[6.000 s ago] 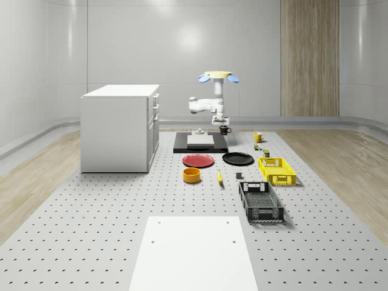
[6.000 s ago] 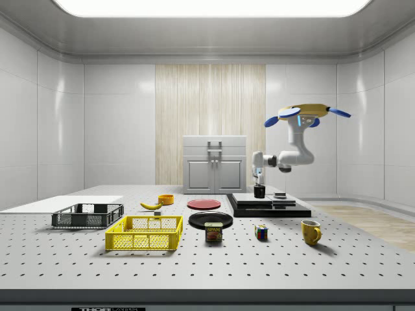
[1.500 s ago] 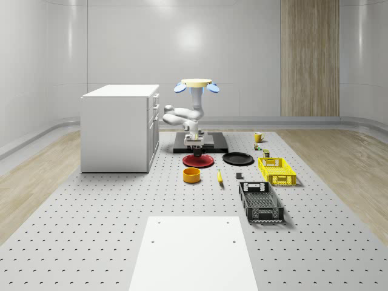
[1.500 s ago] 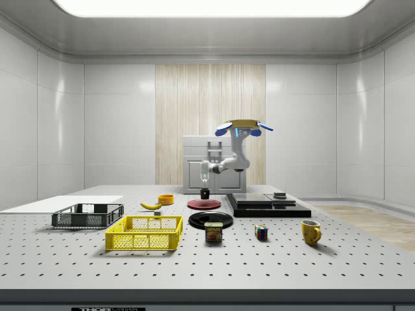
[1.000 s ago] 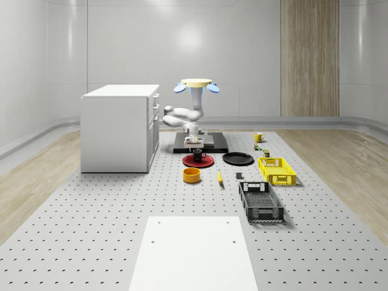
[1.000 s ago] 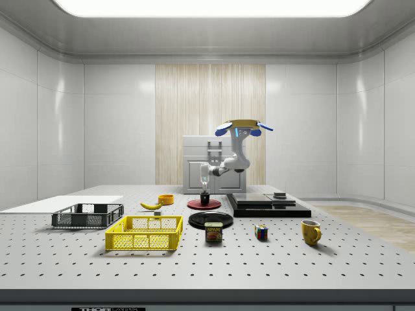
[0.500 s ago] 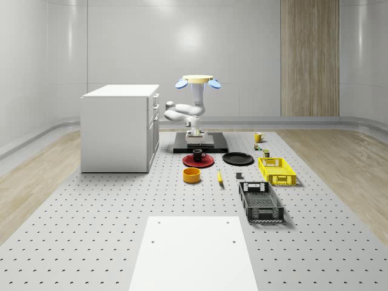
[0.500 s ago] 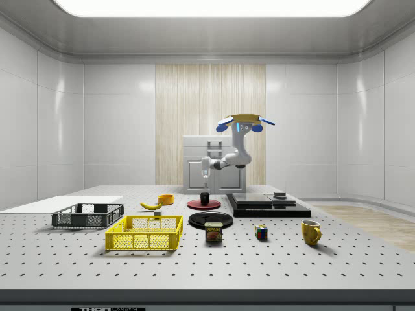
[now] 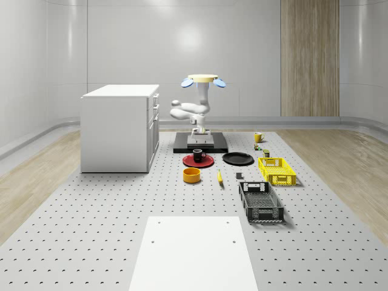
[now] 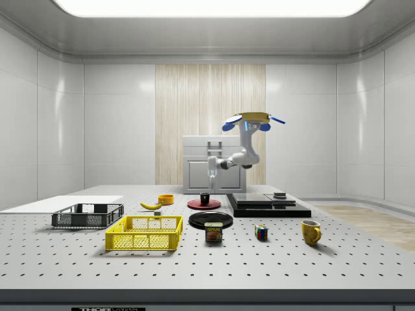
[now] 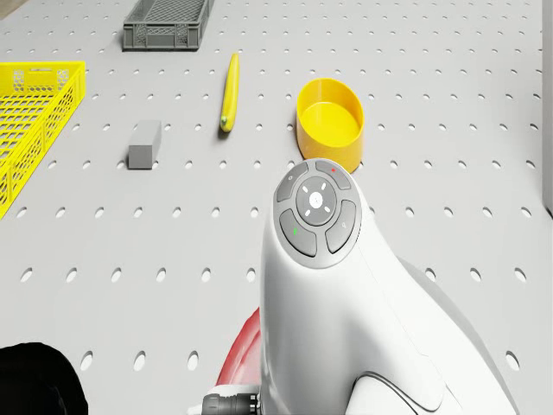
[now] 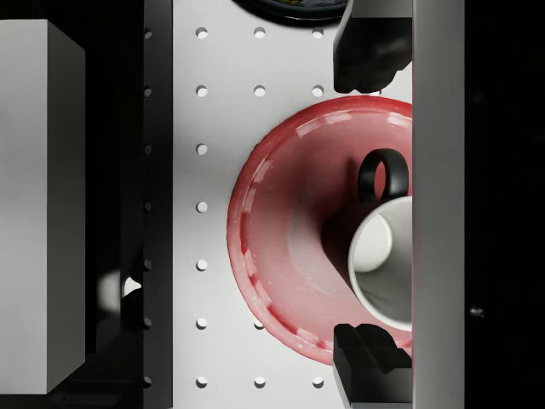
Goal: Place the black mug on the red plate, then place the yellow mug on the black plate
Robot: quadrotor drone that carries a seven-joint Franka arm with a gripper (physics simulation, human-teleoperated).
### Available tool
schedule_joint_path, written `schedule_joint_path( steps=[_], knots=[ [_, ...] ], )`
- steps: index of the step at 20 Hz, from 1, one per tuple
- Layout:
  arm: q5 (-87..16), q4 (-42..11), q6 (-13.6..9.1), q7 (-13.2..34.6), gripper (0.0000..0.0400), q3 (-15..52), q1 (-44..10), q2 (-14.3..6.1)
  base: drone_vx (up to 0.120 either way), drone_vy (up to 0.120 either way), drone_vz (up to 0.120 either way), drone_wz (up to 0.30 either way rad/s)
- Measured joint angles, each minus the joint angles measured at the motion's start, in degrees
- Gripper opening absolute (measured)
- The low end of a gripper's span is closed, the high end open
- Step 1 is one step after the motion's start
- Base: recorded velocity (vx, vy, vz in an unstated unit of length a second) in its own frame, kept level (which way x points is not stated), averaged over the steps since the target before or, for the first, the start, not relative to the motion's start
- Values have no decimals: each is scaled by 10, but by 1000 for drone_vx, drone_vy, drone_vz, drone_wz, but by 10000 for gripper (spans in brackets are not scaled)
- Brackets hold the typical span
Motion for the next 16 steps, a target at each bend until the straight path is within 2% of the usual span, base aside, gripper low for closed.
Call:
schedule_joint_path(
  steps=[13,16],
  knots=[
    [1,0,0,0,400,1,0,0,-120,120,0,0],
    [1,0,0,0,400,1,0,0,-120,120,67,0]
  ],
)
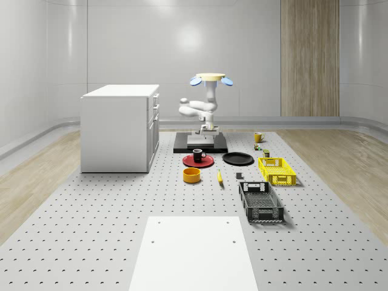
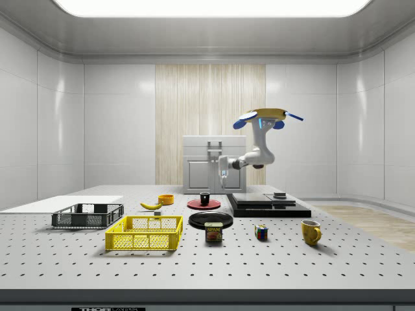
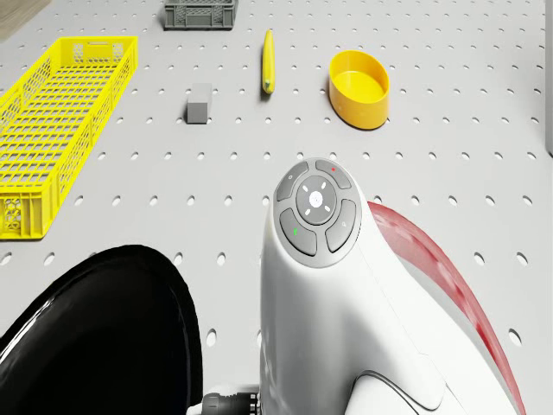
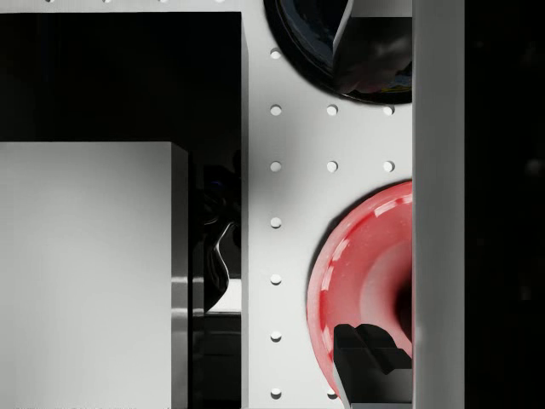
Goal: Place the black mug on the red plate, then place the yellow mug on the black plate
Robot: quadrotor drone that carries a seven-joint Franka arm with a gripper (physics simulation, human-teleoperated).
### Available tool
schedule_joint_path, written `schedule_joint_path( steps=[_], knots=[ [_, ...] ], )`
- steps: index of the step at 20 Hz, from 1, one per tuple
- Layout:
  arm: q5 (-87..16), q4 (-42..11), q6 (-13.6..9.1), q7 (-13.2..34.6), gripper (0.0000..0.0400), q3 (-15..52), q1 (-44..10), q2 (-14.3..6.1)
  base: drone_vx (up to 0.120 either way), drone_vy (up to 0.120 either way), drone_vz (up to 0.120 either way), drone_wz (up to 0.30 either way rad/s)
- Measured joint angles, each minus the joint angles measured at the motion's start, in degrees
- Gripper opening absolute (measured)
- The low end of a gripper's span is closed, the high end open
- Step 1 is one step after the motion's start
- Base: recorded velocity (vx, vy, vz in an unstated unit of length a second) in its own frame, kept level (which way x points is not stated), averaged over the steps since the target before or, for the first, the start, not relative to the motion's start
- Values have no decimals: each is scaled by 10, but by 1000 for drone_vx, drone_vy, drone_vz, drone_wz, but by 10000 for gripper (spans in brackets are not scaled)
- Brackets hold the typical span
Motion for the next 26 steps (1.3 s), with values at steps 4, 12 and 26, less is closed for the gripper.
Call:
schedule_joint_path(
  steps=[4,12,26],
  knots=[
    [0,0,0,0,400,0,0,0,-120,120,0,0],
    [0,0,0,0,400,0,0,0,-120,120,0,0],
    [0,0,0,0,400,0,0,0,-120,120,0,0]
  ],
)
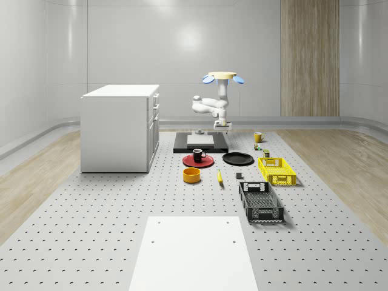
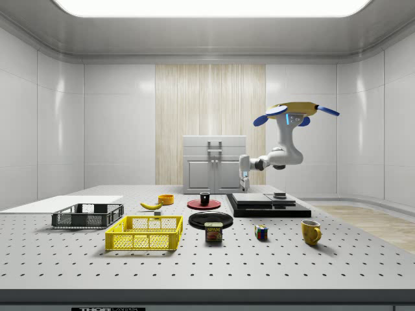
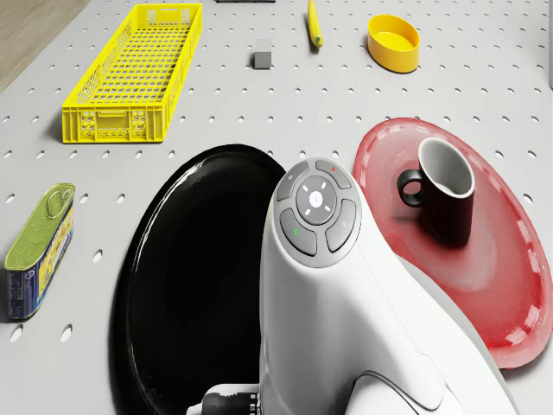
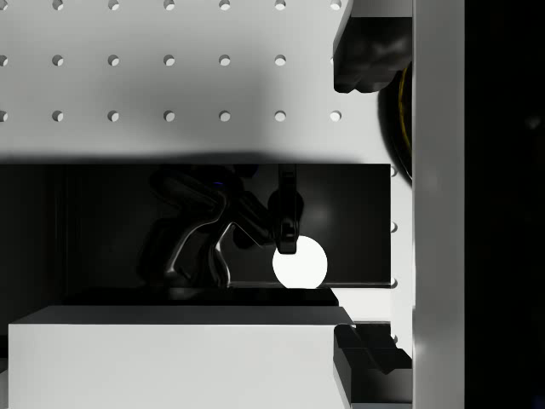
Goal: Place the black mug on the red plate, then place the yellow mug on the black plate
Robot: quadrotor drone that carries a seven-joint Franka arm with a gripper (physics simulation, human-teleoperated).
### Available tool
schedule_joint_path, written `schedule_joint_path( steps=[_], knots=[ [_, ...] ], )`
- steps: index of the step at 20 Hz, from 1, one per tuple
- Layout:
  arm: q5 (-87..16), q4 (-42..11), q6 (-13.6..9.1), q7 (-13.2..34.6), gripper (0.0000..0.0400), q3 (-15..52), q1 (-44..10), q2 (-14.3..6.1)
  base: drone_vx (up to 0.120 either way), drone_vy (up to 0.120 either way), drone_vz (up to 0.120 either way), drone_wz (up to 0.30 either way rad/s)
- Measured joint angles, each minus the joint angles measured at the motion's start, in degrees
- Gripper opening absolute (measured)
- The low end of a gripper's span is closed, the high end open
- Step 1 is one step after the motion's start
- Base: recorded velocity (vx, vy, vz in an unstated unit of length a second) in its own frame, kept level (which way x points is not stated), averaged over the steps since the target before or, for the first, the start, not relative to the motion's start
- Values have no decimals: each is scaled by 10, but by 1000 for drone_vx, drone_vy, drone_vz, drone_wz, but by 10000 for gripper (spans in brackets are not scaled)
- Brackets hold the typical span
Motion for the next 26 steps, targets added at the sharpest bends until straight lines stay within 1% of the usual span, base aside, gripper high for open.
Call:
schedule_joint_path(
  steps=[26],
  knots=[
    [0,0,0,0,400,0,0,0,-120,120,0,0]
  ],
)
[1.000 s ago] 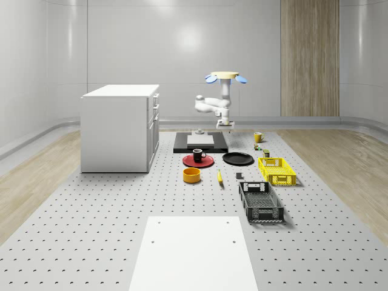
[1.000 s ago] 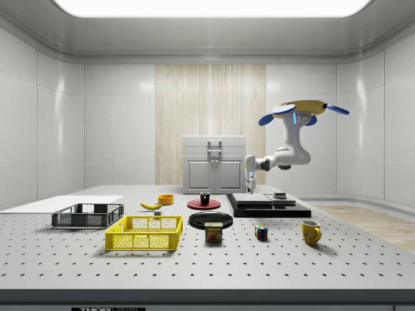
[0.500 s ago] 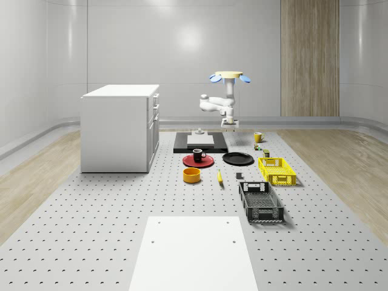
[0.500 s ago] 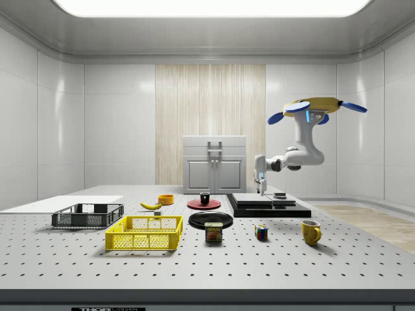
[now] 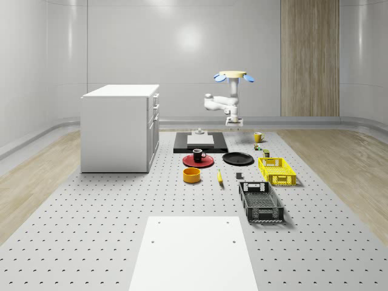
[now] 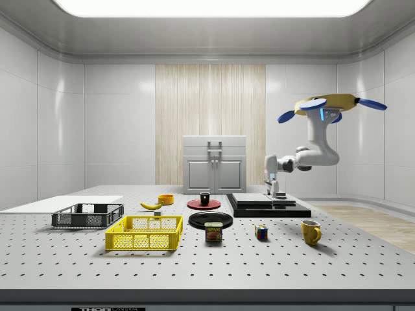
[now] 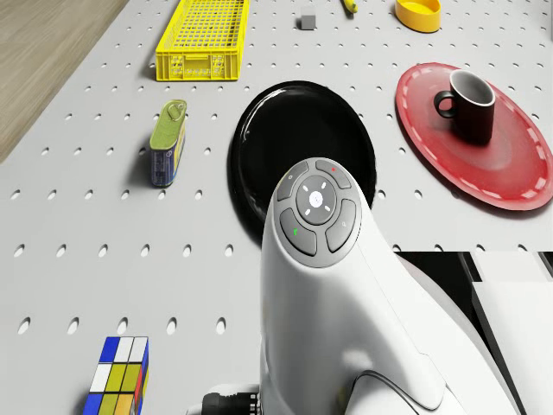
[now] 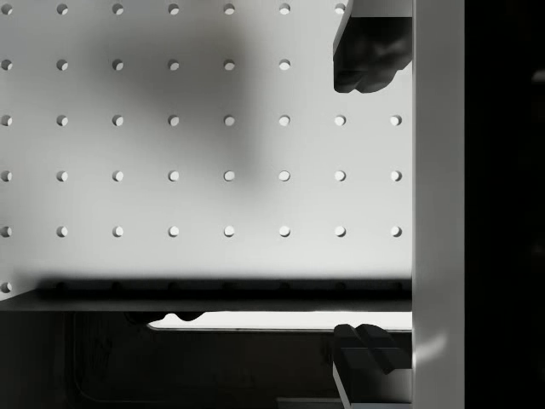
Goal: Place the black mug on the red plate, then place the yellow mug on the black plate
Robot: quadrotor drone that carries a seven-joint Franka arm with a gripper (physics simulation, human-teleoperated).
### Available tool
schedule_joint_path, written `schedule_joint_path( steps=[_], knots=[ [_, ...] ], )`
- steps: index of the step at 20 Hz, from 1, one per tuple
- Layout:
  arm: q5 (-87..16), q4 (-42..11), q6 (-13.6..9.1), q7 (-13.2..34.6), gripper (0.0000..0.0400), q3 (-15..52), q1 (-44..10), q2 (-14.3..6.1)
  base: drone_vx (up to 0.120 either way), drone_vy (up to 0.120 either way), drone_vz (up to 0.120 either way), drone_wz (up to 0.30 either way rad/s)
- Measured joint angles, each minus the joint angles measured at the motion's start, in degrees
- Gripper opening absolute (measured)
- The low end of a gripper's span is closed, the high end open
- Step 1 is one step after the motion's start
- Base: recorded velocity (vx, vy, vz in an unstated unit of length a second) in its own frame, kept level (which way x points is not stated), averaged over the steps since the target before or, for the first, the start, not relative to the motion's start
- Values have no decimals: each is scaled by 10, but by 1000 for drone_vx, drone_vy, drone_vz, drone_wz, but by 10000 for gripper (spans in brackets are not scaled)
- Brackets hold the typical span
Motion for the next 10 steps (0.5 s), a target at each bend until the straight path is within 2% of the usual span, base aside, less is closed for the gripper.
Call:
schedule_joint_path(
  steps=[10],
  knots=[
    [0,0,0,0,400,0,0,0,-120,120,0,0]
  ],
)
